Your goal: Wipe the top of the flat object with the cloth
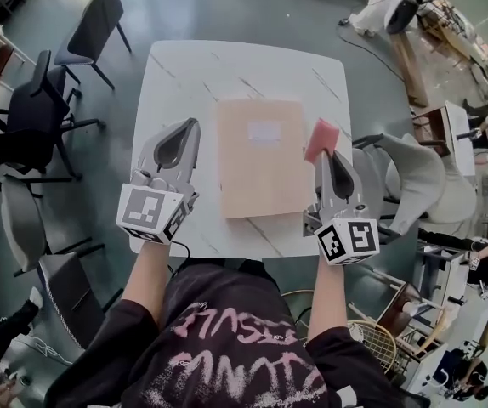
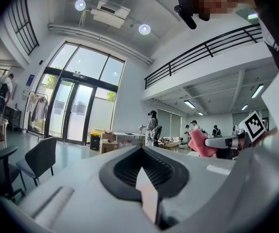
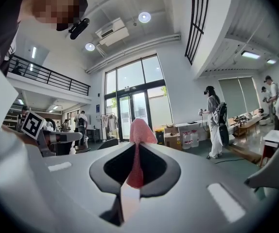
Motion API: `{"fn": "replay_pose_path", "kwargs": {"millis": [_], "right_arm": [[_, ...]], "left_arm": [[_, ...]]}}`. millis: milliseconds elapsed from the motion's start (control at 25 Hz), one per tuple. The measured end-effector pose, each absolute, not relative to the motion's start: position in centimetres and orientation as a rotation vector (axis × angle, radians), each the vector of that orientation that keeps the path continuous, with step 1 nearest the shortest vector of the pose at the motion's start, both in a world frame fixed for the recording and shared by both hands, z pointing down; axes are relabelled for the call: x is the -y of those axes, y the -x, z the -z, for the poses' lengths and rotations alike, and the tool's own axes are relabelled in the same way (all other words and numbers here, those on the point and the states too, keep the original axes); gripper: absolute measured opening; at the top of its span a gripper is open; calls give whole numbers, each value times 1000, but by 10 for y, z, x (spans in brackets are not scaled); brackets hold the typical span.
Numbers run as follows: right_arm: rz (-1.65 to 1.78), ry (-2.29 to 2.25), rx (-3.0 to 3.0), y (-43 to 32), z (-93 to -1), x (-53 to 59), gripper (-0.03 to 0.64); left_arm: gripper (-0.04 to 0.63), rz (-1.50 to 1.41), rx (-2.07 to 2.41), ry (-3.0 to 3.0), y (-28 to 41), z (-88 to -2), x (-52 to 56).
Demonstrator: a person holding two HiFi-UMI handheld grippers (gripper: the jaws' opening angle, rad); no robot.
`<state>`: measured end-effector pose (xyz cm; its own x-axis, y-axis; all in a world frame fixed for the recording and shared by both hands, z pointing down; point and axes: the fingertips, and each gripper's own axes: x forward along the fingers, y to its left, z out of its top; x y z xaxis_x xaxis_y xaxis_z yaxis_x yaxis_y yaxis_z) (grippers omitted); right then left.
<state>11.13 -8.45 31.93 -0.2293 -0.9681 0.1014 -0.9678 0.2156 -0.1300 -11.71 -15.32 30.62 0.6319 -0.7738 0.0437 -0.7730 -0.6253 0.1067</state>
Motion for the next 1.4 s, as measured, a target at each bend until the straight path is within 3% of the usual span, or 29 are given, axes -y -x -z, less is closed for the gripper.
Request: {"fn": "replay_pose_path", "kwargs": {"millis": [680, 1400], "right_arm": [[268, 1972, -2464, -82, -320, 88, 43], [341, 1913, -2519, -114, -342, 105, 46]], "left_arm": [[1, 11, 1230, -2721, 133, -318, 159], [1, -62, 1361, -2706, 114, -321, 170]]}}
